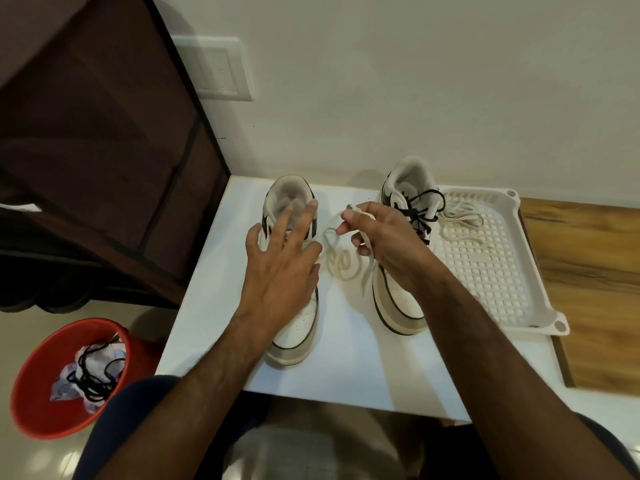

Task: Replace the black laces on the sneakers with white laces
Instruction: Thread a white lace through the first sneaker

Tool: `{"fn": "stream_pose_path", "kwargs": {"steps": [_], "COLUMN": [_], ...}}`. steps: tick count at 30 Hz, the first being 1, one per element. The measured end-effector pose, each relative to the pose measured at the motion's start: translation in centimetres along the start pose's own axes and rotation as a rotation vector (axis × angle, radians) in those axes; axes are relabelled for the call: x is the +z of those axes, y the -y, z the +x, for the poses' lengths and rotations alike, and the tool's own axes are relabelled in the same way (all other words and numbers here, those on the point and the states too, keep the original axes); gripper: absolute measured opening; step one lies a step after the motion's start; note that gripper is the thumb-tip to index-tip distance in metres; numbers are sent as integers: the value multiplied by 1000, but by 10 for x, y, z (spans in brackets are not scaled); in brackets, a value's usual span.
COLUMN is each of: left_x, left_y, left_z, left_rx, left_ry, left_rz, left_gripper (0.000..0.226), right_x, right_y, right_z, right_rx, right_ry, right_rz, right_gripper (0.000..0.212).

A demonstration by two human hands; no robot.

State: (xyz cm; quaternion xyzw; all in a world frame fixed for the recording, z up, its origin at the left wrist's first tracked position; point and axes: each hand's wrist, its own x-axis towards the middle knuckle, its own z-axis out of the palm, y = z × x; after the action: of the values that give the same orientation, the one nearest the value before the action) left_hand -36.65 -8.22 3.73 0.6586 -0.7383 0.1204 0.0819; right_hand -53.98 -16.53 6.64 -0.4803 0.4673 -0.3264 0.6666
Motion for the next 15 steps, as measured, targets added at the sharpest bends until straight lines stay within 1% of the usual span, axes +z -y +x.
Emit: {"fn": "stream_pose_path", "kwargs": {"steps": [2, 4, 9, 12, 15], "left_x": [-1, -1, -2, -9, -15], "left_y": [-2, -5, 8, 25, 33], "left_z": [0, 1, -3, -5, -9], "left_rx": [31, 43, 78, 188, 192], "left_ry": [21, 29, -19, 74, 204], "left_rz": [13, -44, -375, -490, -726], "left_gripper": [14, 19, 25, 16, 13], "right_x": [-4, -7, -4, -4, -2], "right_y": [1, 1, -2, -4, -7], "right_z": [0, 0, 2, 5, 7], "right_rx": [-32, -56, -70, -73, -71], "right_ry": [-30, -64, -73, -92, -104], "right_rz": [-1, 4, 7, 0, -45], "right_gripper": [15, 13, 14, 12, 14]}}
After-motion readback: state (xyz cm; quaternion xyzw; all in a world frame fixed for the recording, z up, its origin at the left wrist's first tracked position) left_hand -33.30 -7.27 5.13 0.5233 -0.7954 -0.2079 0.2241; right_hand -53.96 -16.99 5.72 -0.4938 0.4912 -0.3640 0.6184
